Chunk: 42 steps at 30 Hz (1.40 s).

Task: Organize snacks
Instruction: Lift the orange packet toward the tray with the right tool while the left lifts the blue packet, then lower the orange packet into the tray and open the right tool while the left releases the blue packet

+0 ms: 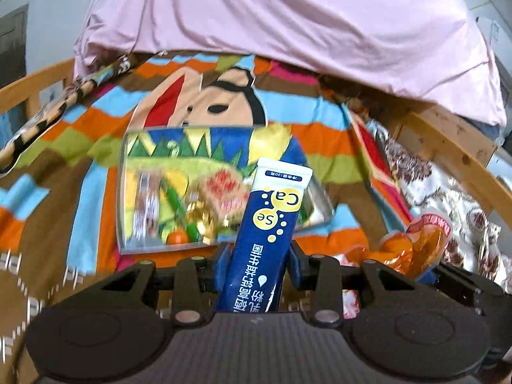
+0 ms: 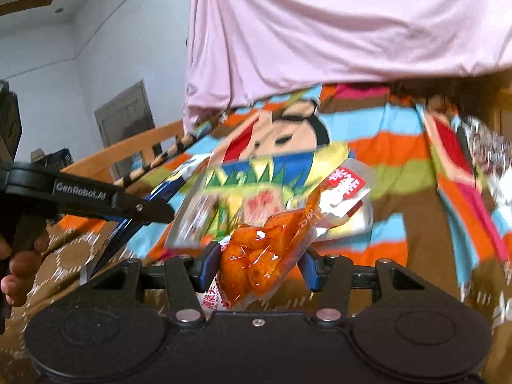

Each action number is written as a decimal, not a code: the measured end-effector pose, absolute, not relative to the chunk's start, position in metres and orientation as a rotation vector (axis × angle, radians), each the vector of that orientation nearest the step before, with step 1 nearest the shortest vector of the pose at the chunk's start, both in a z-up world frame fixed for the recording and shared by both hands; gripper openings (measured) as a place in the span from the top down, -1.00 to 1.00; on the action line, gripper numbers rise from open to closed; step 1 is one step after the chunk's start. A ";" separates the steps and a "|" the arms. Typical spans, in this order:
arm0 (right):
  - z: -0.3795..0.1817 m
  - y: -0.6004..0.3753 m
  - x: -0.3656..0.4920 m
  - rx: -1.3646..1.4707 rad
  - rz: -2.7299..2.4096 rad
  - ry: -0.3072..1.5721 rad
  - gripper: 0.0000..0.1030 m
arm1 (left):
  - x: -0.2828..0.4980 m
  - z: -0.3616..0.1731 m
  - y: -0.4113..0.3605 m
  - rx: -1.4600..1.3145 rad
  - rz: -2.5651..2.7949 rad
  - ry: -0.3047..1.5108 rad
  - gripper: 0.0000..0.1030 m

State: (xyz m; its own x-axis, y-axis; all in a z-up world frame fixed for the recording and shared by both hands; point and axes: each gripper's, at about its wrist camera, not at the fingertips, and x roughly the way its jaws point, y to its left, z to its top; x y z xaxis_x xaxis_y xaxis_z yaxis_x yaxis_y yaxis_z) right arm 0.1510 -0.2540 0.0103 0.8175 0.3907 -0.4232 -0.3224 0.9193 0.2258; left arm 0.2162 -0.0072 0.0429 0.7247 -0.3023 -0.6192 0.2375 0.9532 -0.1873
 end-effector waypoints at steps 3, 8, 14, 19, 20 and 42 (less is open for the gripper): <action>0.022 -0.255 0.174 0.129 0.374 0.443 -0.05 | 0.235 0.050 -0.001 -0.126 -0.319 0.650 0.21; 0.028 -0.250 0.218 0.107 0.356 0.410 -0.05 | 0.273 0.048 0.008 -0.141 -0.313 0.586 0.21; 0.016 -0.236 0.282 0.104 0.332 0.410 -0.05 | 0.325 0.028 0.014 -0.126 -0.278 0.522 0.21; 0.007 -0.225 0.333 0.110 0.313 0.432 -0.05 | 0.364 0.003 0.014 -0.142 -0.257 0.521 0.21; 0.005 -0.223 0.342 0.106 0.311 0.440 -0.05 | 0.369 -0.002 0.015 -0.151 -0.252 0.522 0.21; -0.048 -0.196 0.417 0.049 0.257 0.572 -0.06 | 0.417 -0.072 0.018 -0.186 -0.185 0.604 0.21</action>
